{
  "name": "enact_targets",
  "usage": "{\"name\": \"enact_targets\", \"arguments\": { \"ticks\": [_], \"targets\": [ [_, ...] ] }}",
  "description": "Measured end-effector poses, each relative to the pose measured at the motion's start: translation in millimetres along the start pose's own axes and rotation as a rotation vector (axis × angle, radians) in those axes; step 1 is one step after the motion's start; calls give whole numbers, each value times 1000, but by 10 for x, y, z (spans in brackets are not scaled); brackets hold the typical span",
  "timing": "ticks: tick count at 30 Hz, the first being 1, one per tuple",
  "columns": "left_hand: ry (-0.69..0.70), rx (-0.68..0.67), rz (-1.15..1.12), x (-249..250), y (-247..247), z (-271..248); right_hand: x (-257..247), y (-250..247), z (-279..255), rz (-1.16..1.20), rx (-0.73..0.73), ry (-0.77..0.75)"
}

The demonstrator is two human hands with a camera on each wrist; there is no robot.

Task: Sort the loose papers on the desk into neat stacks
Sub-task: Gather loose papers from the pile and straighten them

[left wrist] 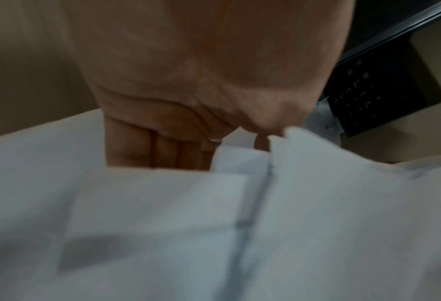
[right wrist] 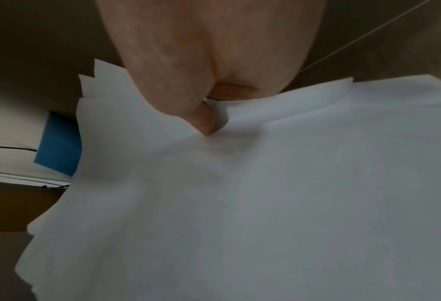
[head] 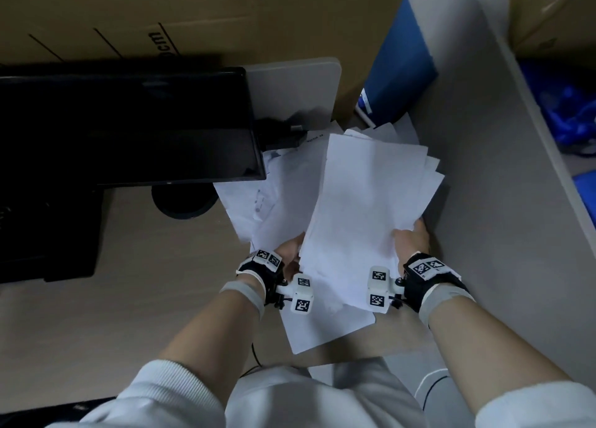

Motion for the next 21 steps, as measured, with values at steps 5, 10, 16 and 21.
{"name": "enact_targets", "arguments": {
  "ticks": [5, 10, 16, 21],
  "targets": [
    [75, 78, 4, 556, 148, -509, -180, 62, -36, 28, -38, -20],
    [342, 219, -143, 900, 24, -486, -290, 53, 41, -64, -7, -33],
    [333, 277, -166, 742, 30, -264, -90, -110, 214, -194, 97, 60],
    [309, 222, -172, 644, 263, -51, 220, -339, 392, -282, 139, 142]
  ]
}}
Point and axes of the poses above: each hand's wrist, its own z-axis towards the middle knuckle, its own y-axis out of the palm, x = y × z, the point moved 7 cm from there along z, towards the middle knuckle, and after that the axes turned 11 degrees about y, right-handed, at the moved point
